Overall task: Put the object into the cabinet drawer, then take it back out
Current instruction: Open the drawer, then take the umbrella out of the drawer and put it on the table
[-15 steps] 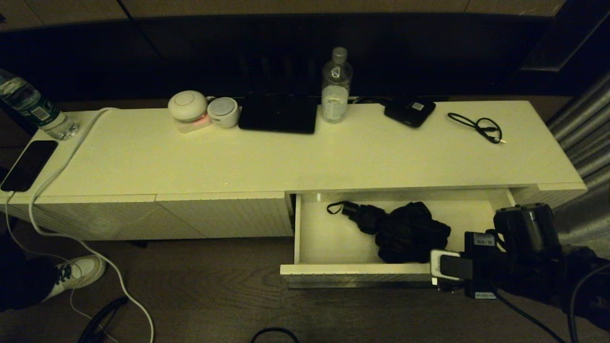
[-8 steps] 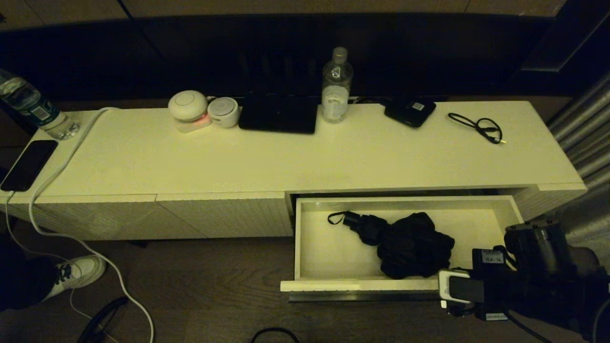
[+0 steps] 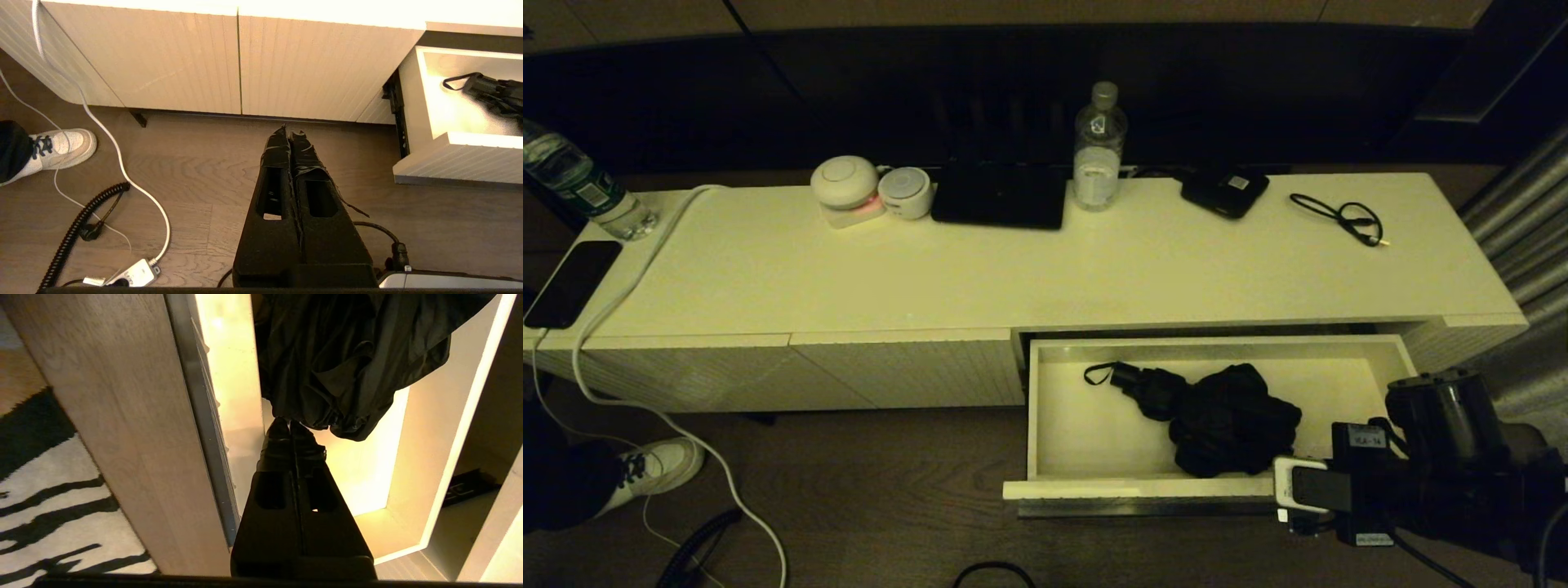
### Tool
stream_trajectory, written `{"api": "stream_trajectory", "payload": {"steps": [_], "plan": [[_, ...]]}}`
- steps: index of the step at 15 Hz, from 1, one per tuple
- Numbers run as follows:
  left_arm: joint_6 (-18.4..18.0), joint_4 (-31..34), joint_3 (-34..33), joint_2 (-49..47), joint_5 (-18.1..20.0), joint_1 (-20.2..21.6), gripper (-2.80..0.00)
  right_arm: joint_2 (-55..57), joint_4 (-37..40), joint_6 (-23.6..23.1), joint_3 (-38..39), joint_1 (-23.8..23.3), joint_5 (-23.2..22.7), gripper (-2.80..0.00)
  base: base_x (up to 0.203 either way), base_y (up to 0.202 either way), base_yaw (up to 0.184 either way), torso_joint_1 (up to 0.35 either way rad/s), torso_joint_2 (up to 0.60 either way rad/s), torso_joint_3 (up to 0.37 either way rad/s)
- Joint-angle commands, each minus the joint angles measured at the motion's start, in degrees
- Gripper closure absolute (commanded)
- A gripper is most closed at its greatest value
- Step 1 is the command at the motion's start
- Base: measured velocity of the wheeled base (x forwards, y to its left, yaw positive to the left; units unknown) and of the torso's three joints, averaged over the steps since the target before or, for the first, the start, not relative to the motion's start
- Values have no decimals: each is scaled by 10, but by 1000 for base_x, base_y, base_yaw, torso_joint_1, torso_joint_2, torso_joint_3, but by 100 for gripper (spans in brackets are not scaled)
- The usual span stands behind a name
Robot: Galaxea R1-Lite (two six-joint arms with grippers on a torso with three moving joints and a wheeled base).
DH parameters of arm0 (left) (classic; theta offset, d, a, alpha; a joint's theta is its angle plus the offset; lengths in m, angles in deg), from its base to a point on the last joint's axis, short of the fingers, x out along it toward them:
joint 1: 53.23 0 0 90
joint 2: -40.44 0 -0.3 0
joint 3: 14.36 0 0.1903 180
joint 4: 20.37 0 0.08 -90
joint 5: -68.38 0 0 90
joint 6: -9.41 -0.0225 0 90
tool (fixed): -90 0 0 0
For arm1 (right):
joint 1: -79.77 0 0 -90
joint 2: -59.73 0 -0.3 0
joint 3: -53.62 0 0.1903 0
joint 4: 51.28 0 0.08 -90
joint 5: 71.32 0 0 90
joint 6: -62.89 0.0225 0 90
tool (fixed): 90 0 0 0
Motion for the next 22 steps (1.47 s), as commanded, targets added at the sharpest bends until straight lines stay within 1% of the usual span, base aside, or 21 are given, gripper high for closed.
{"api": "stream_trajectory", "payload": {"steps": [1, 4, 6, 7, 9, 12, 13, 15, 17, 18, 22], "plan": [[1, 0, 0, 1, 0, 0, 0, -10, 0, -2, -56, -17, 14, 0, 0, 0, 0, 0, 0, 0], [1, 0, 0, 1, 0, 0, 0, -18, 107, -3, -137, -24, 25, 0, 0, 0, 0, 0, 0, 0], [1, 0, 0, 1, 0, 0, 0, -9, 171, -4, -186, -18, 31, 0, 0, 0, 0, 0, 0, 0], [1, 0, 0, 1, 0, 0, 0, 0, 191, -5, -201, -14, 31, 0, 0, 0, 0, 0, 0, 0], [1, 0, 0, 1, 0, 0, 0, 23, 201, -5, -223, -6, 29, 0, 0, 0, 0, 0, 0, 0], [1, 0, 0, 1, 0, 0, 0, 56, 226, 0, -263, 20, 26, 0, 0, 0, 0, 0, 0, 0], [1, 0, 0, 1, 0, 0, 0, 65, 237, 0, -276, 22, 22, -280, 0, 0, 0, 0, 0, 0], [1, 0, 0, 1, 0, 0, 0, 74, 270, 1, -309, 24, 6, -280, 0, 0, 0, 0, 0, 0], [1, 0, 0, 1, 0, 0, 0, 80, 336, 0, -349, 25, 2, -280, 0, 0, 0, 0, 0, 0], [1, 0, -1, 1, 0, 0, 0, 84, 356, 0, -365, 26, -1, -280, 0, 0, 0, 0, 0, 0], [1, 0, 0, 1, 0, 0, 0, 94, 359, 0, -379, 24, -9, -280, 0, 0, 0, 0, 0, 0]]}}
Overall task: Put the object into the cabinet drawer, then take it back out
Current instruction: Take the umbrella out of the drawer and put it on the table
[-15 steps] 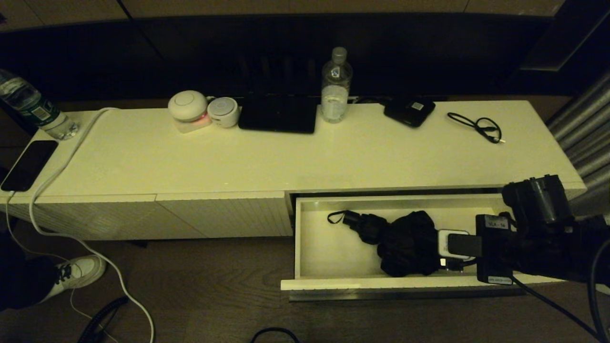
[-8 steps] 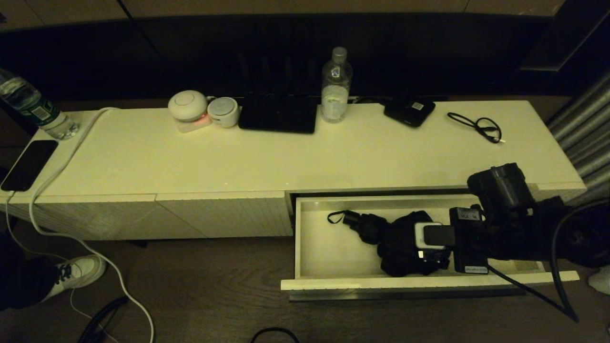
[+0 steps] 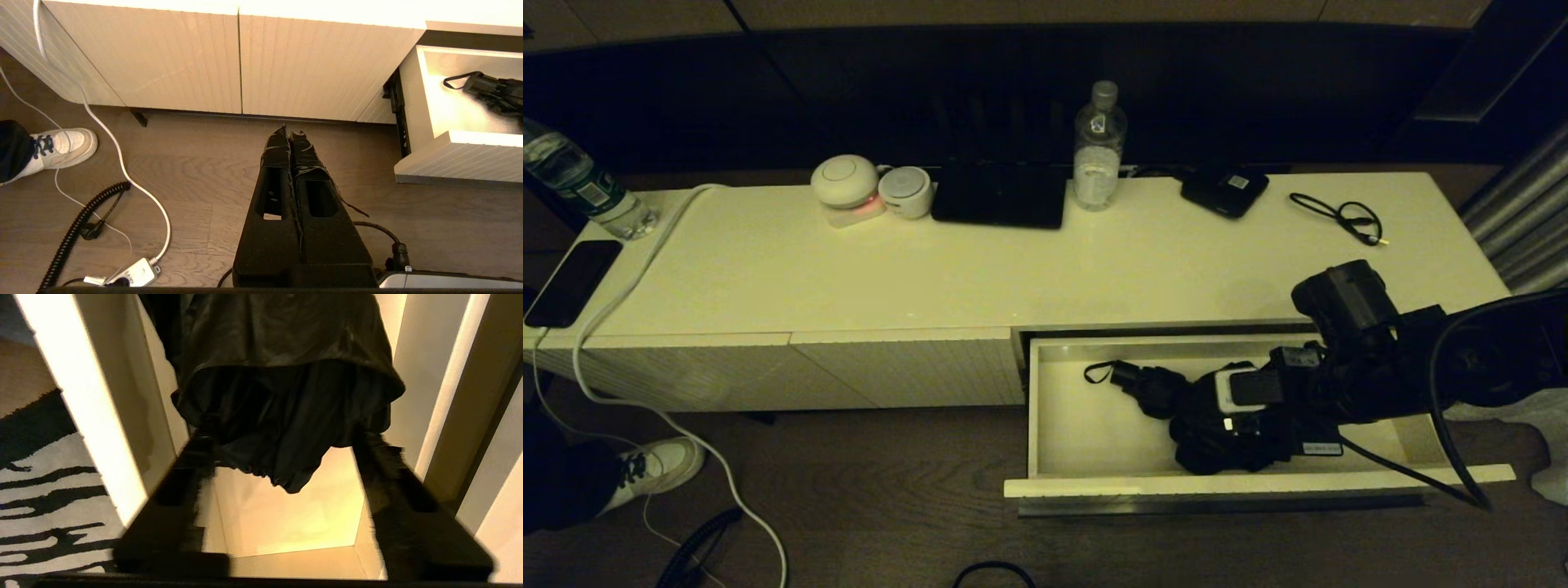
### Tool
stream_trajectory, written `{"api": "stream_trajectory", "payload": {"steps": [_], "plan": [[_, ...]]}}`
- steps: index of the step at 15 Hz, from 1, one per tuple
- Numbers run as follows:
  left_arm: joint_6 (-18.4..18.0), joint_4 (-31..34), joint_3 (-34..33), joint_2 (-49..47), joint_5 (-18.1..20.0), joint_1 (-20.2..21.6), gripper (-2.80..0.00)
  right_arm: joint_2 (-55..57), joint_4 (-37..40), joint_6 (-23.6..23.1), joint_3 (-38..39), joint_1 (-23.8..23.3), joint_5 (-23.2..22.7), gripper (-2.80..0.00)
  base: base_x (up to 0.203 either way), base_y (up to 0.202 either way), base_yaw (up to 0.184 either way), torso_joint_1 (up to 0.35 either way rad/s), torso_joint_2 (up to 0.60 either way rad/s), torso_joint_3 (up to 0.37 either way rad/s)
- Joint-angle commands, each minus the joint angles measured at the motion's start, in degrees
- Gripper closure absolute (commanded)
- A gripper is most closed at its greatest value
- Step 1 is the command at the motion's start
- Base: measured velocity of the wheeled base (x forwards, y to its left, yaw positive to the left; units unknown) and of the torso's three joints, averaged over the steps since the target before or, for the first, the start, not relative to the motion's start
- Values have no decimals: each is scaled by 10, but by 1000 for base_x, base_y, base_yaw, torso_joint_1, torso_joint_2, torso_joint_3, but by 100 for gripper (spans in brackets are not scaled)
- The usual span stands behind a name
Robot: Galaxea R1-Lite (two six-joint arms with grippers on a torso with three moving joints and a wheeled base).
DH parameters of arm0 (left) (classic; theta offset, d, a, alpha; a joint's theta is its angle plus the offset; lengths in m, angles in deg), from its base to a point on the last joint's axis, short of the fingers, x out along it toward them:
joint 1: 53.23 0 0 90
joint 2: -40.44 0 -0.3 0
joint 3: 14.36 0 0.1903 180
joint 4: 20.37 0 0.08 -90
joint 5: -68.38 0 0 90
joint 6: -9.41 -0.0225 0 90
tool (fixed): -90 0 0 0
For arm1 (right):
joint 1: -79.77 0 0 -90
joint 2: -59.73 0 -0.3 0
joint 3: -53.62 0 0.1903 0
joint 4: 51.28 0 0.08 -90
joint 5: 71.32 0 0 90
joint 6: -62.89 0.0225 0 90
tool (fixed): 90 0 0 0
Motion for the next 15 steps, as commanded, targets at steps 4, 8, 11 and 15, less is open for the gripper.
{"api": "stream_trajectory", "payload": {"steps": [4, 8, 11, 15], "plan": [[0, 0, 0, 1, 0, 0, 0, 24, 3, -8, -25, -10, -2, -280, 0, 0, 0, 0, 0, 0], [0, 0, 0, 1, 0, 0, 0, 39, 6, -19, -29, -20, -3, -280, 0, 0, 0, 0, 0, 0], [0, 0, 0, 1, 0, 0, 0, 44, 10, -19, -29, -21, -3, -280, 0, 0, 0, 0, 0, 0], [0, 0, 0, 1, 0, 0, 0, 57, 24, -19, -31, -20, -3, -280, 0, 0, 0, 0, 0, 0]]}}
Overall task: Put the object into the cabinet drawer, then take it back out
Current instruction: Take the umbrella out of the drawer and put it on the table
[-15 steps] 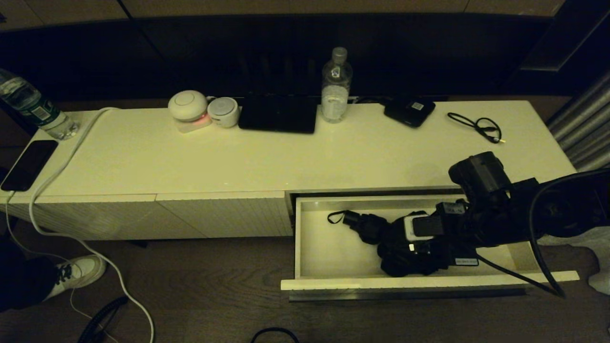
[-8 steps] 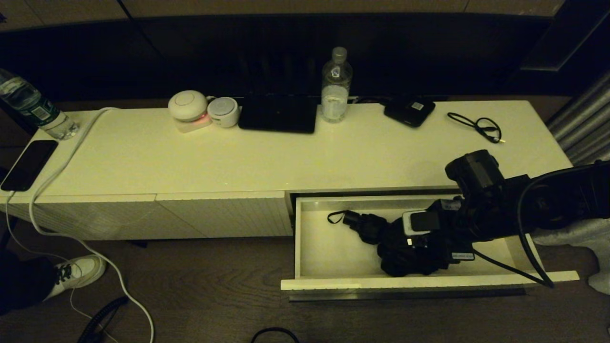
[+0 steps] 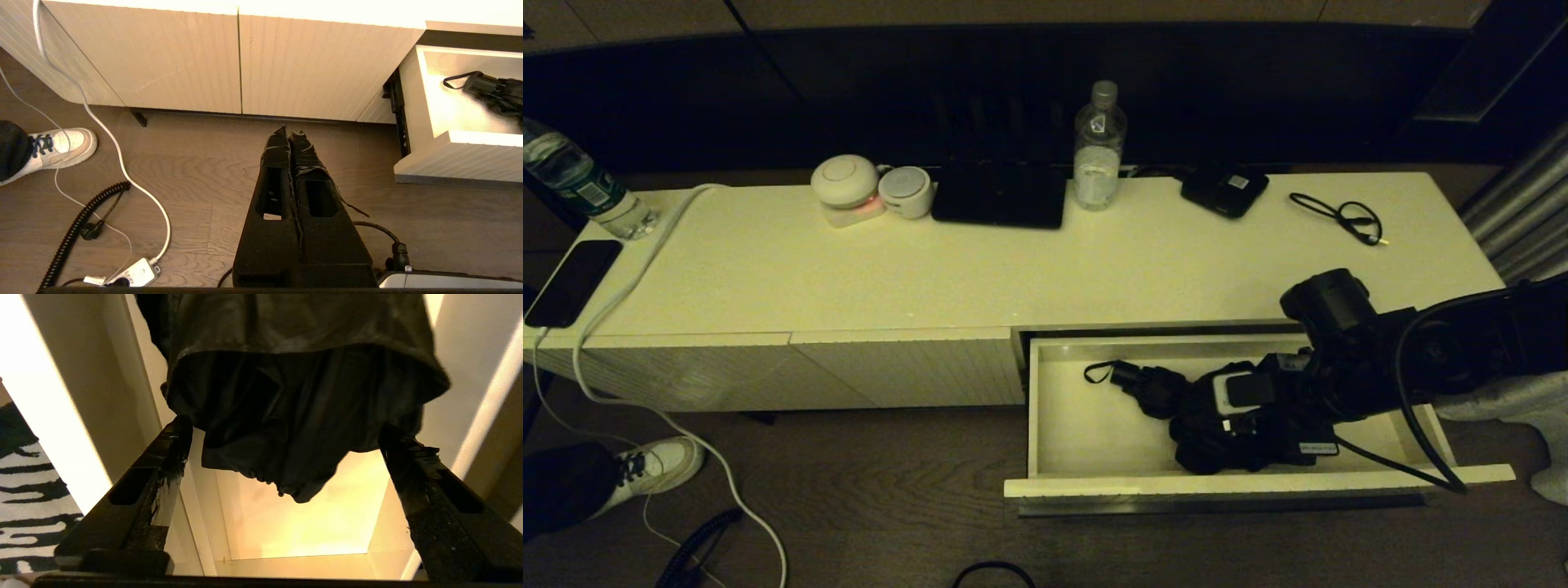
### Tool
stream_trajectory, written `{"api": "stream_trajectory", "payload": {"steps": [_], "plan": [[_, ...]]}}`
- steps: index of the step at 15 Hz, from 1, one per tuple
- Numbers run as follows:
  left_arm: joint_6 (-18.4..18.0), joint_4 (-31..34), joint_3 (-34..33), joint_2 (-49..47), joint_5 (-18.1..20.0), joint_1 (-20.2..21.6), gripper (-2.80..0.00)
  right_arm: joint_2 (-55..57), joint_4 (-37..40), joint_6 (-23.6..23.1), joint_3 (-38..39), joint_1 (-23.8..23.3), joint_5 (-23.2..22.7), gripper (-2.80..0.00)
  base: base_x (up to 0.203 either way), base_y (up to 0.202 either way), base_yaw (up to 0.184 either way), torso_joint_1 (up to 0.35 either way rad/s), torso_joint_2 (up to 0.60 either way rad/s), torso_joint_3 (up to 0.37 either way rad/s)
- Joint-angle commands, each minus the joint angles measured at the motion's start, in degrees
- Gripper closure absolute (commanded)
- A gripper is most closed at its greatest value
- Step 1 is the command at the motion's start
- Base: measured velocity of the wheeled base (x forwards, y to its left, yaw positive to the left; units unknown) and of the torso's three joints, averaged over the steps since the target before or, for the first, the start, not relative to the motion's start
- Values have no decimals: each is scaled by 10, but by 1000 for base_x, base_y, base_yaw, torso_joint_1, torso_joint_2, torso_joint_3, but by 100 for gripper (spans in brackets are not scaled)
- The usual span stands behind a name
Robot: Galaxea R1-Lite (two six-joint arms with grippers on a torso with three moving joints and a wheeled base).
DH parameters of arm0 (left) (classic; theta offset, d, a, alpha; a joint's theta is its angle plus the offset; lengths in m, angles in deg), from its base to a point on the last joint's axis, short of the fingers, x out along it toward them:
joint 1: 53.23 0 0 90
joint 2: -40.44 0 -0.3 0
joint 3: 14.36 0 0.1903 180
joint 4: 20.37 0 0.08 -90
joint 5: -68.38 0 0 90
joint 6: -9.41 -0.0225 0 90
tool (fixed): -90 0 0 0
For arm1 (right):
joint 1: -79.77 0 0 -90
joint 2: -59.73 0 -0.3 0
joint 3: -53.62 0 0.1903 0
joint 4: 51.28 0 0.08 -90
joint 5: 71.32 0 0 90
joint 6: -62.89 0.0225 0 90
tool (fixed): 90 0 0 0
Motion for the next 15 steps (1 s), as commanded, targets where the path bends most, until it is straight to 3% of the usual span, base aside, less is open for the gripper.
{"api": "stream_trajectory", "payload": {"steps": [1, 15], "plan": [[1, 0, 0, 1, 0, 0, 0, 14, 1, -4, -3, 1, -1, -280, 0, 0, 0, 0, 0, 0], [1, 0, 0, 1, 0, 0, 0, 92, -4, 3, -54, 2, -6, -280, 0, 0, 0, 0, 0, 0]]}}
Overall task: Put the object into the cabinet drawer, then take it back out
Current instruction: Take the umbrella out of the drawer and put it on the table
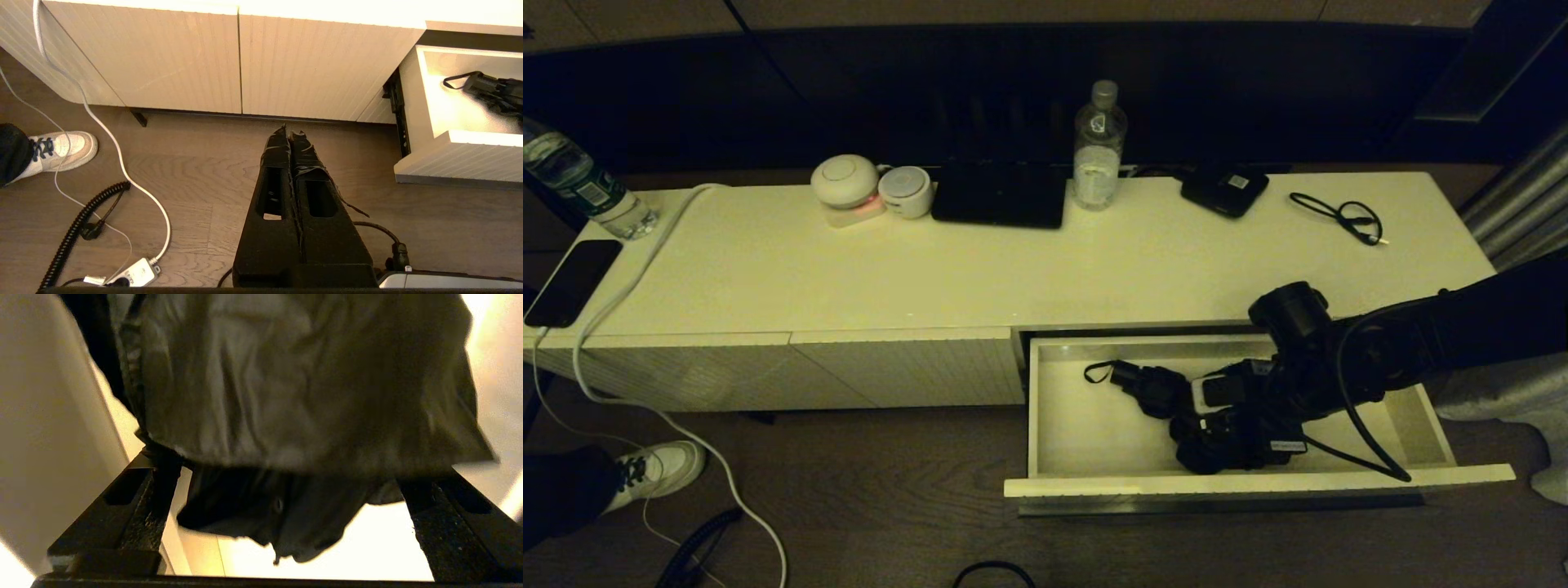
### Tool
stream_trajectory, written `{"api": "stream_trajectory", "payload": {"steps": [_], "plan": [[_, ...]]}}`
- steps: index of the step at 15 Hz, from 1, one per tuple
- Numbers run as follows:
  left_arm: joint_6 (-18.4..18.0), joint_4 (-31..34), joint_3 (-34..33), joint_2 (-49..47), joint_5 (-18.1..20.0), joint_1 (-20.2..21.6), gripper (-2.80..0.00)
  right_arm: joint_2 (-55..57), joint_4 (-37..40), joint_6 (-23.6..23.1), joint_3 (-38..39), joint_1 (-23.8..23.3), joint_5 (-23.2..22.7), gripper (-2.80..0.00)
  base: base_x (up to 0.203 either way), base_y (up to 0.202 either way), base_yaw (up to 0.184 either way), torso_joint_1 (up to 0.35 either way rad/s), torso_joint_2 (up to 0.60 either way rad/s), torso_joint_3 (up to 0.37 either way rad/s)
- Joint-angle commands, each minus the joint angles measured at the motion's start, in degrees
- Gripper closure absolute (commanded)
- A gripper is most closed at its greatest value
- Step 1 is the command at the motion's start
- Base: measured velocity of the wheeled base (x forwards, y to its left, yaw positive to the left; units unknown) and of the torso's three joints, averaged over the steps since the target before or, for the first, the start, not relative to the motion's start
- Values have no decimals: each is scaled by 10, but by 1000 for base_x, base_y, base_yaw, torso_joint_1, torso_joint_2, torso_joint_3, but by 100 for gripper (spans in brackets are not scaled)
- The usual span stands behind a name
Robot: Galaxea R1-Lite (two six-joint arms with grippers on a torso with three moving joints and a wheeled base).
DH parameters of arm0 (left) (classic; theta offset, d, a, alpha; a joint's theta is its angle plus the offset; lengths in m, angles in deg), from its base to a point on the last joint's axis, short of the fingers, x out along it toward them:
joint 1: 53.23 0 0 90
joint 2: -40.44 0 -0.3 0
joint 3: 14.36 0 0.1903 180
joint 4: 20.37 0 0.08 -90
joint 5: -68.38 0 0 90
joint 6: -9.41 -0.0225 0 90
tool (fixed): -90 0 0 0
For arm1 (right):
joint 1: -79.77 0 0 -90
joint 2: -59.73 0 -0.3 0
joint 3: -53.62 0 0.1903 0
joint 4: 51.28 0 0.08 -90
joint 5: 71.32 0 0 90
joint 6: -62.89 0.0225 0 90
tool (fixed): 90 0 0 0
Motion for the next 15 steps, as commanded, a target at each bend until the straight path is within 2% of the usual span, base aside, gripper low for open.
{"api": "stream_trajectory", "payload": {"steps": [1, 11, 12, 15], "plan": [[1, 0, 0, 1, 0, 0, 0, 16, 0, -4, -1, 2, 0, -280, 0, 0, 0, 0, 0, 0], [1, 0, 0, 1, 0, 0, 0, 25, -5, -3, -2, 4, -1, -280, 0, 0, 0, 0, 0, 0], [1, 0, 0, 1, 0, 0, 0, 25, -4, -3, -2, 4, -1, 0, 0, 0, 0, 0, 0, 0], [1, 0, 0, 1, 0, 0, 0, 25, -4, -3, -2, 5, -1, 0, 0, 0, 0, 0, 0, 0]]}}
